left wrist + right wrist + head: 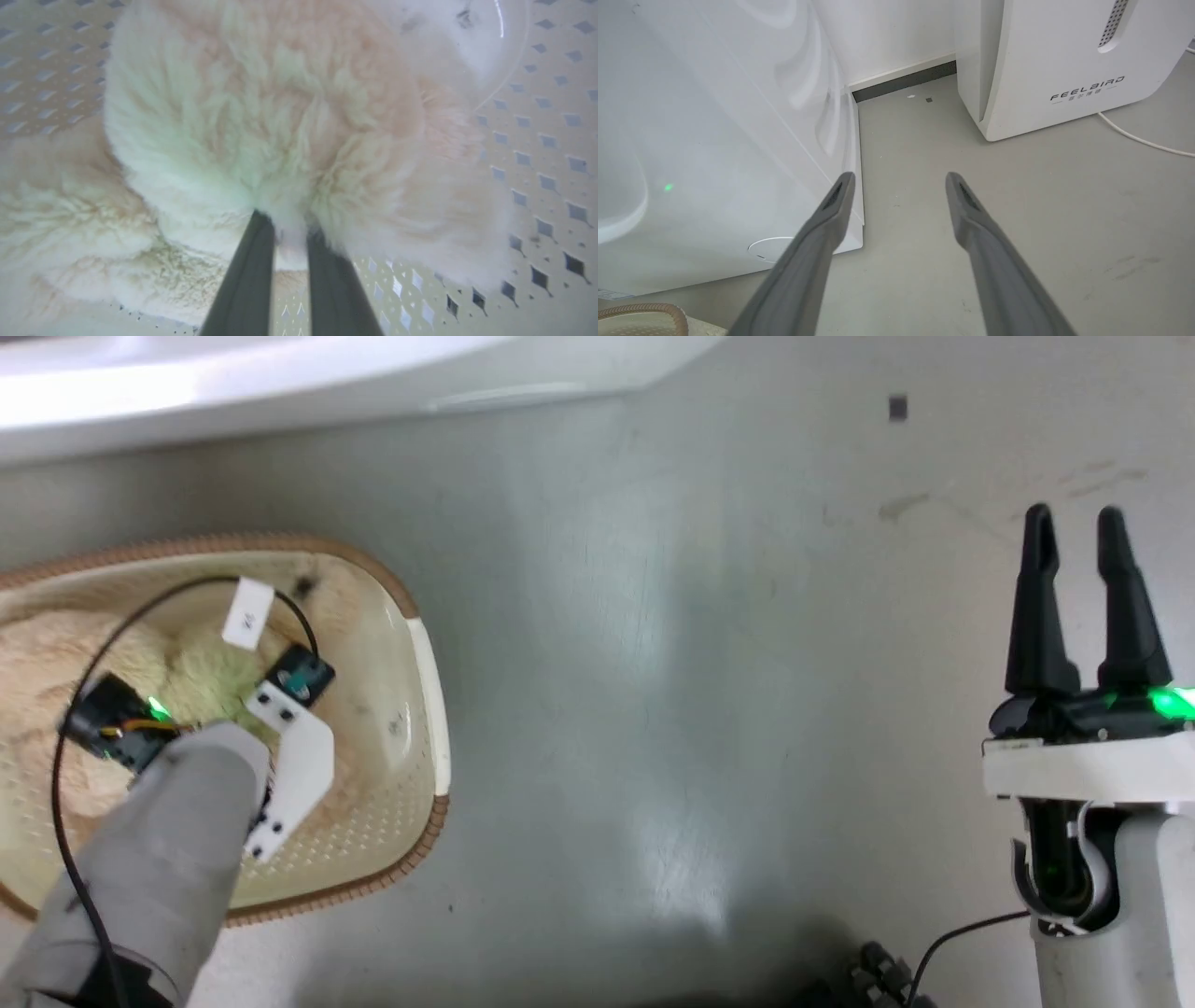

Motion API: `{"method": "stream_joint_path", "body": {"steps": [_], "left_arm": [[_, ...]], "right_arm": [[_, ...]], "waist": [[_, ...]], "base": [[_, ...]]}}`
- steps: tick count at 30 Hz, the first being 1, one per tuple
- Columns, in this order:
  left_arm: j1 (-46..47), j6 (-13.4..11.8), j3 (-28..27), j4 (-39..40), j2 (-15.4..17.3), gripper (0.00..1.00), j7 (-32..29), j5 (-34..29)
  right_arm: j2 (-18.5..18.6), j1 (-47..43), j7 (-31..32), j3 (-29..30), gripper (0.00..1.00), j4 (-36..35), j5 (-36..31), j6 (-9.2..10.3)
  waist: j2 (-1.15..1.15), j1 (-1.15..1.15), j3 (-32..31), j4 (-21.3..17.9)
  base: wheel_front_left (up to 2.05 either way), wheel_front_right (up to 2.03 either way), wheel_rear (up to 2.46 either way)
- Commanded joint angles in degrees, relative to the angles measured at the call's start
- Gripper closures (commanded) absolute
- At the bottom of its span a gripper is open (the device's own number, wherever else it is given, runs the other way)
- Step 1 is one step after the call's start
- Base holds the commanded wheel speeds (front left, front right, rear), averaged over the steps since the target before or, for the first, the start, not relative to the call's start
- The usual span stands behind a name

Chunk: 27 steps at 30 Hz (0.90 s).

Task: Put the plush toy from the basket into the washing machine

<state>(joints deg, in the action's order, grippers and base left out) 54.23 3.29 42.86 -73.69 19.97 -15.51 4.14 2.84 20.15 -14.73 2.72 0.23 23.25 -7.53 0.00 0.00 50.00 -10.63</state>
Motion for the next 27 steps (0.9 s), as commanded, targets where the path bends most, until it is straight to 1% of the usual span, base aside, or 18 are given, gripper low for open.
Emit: {"method": "stream_joint_path", "body": {"steps": [1, 9, 15, 20, 27], "left_arm": [[-1.3, 0.24, -0.07, -0.26, -0.15, 1.0, 0.68, 0.41], [-6.15, 1.13, 0.08, -0.26, -2.25, 1.0, 6.07, 2.27], [-9.21, 2.13, 0.01, -0.26, -4.45, 1.0, 10.41, 3.98], [-11.93, 2.68, -0.48, -0.26, -5.92, 1.0, 13.09, 5.8], [-16.51, 3.26, -1.73, -0.26, -7.33, 1.0, 18.86, 8.82]], "right_arm": [[0.04, -0.92, -0.27, 0.09, 0.0, 0.87, -0.08, 0.04], [0.04, -3.93, -0.27, 0.22, 0.0, 3.87, -1.02, 0.04], [0.04, -7.52, -0.27, 0.62, 0.0, 5.68, -2.52, 0.04], [0.04, -10.6, -0.27, 0.88, 0.0, 7.14, -3.75, 0.04], [0.04, -15.09, -0.27, 1.61, 0.0, 9.25, -4.74, 0.04]], "waist": [[0.0, 0.0, -3.35, 0.68], [0.0, 0.0, -12.15, 2.72], [0.0, 0.0, -19.06, 5.32], [0.0, 0.0, -24.37, 7.17], [0.0, 0.0, -31.75, 9.07]], "base": [[0.0, 0.0, 0.0], [0.0, 0.0, 0.0], [0.0, 0.0, 0.0], [0.0, 0.0, 0.0], [0.0, 0.0, 0.0]]}}
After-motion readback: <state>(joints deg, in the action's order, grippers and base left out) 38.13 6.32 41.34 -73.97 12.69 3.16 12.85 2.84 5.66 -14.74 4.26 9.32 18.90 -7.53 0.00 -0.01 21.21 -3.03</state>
